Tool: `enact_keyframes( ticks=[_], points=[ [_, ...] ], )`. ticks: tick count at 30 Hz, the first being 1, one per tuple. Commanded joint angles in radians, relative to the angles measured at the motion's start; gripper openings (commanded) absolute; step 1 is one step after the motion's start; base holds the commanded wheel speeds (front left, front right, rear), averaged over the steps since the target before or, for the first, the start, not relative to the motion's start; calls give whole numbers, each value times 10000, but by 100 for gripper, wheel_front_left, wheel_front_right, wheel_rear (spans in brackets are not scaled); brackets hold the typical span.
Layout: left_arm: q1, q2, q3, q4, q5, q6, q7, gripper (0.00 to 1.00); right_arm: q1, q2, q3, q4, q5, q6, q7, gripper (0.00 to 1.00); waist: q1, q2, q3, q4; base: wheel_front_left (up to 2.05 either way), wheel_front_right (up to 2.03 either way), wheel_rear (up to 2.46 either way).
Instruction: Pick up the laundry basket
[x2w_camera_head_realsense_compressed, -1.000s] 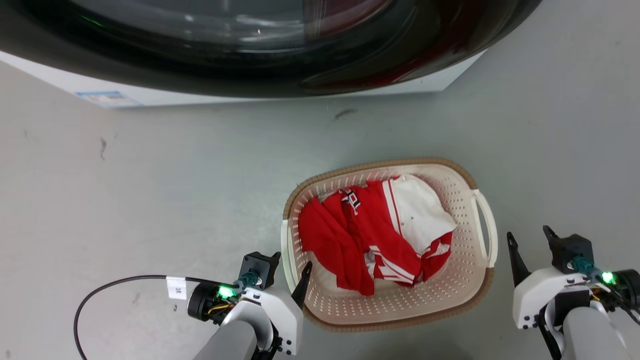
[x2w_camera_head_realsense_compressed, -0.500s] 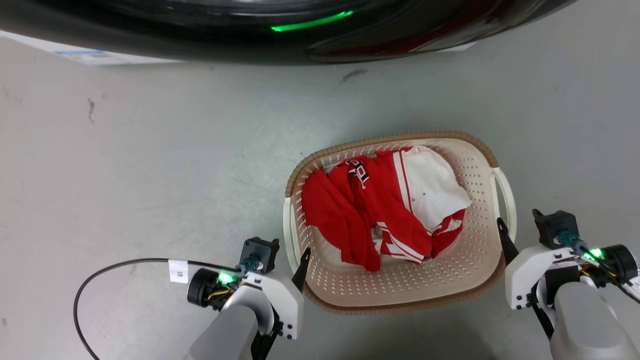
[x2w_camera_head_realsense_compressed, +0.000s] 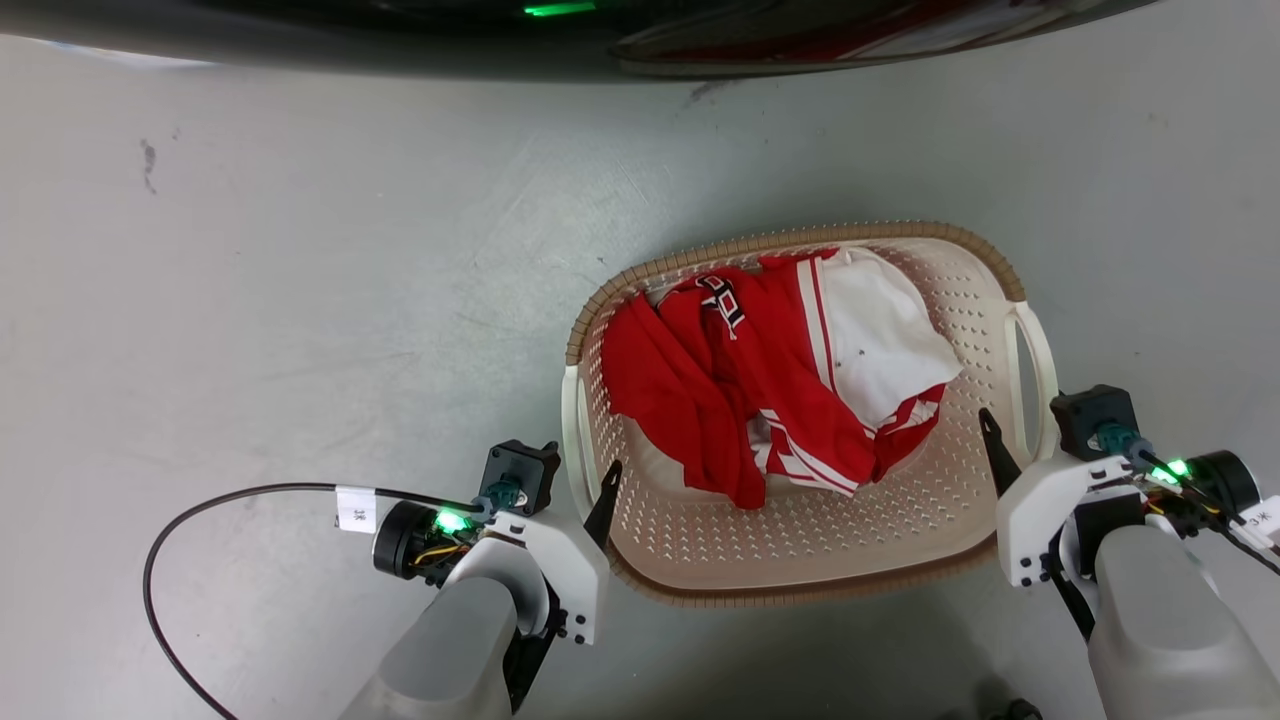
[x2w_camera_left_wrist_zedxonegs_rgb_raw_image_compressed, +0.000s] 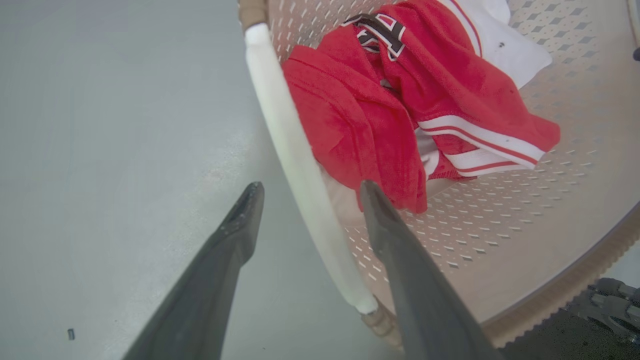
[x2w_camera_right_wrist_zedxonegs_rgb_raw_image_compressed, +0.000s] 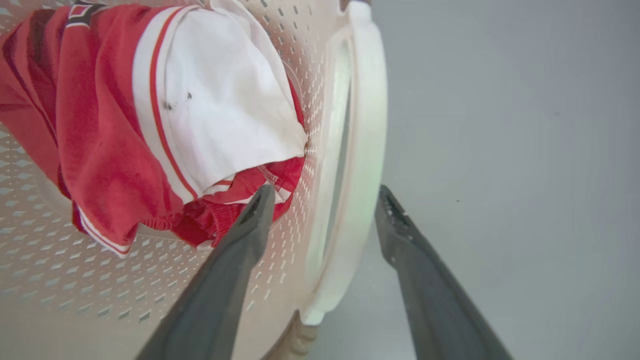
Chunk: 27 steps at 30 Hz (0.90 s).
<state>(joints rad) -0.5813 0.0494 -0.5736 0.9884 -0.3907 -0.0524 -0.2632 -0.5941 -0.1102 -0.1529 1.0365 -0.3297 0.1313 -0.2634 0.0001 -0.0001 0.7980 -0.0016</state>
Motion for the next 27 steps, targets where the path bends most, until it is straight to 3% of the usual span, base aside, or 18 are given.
enact_keyframes(
  ticks=[1, 11, 12, 13, 14, 27],
  points=[
    [-161, 16, -7, 32, 28, 46, -24, 100, -208, 43, -11, 89, -105, -9, -21, 100, -1, 1, 124, -19, 0, 0, 0],
    [-530, 16, -63, 199, 47, 69, -24, 100, -661, 165, -4, 353, -280, -9, -21, 100, -1, 1, 518, -93, 0, 0, 0],
    [-570, 18, -84, 223, 70, 84, -24, 100, -696, 182, 36, 322, -325, -9, -23, 37, -1, 1, 545, -98, 0, 0, 0],
    [-618, 18, -93, 236, 75, 90, -24, 18, -709, 199, 76, 353, -333, -9, -21, 0, -1, 1, 568, -102, 0, 0, 0],
    [-651, 16, -99, 235, 73, 106, -26, 0, -707, 225, 102, 451, -338, -9, -21, 0, -1, 1, 583, -105, 0, 0, 0],
    [-570, -74, -573, 353, -387, -73, -50, 0, -485, 378, 447, 857, -421, -9, -12, 0, -1, 1, -76, -132, 0, 0, 0]
  ],
)
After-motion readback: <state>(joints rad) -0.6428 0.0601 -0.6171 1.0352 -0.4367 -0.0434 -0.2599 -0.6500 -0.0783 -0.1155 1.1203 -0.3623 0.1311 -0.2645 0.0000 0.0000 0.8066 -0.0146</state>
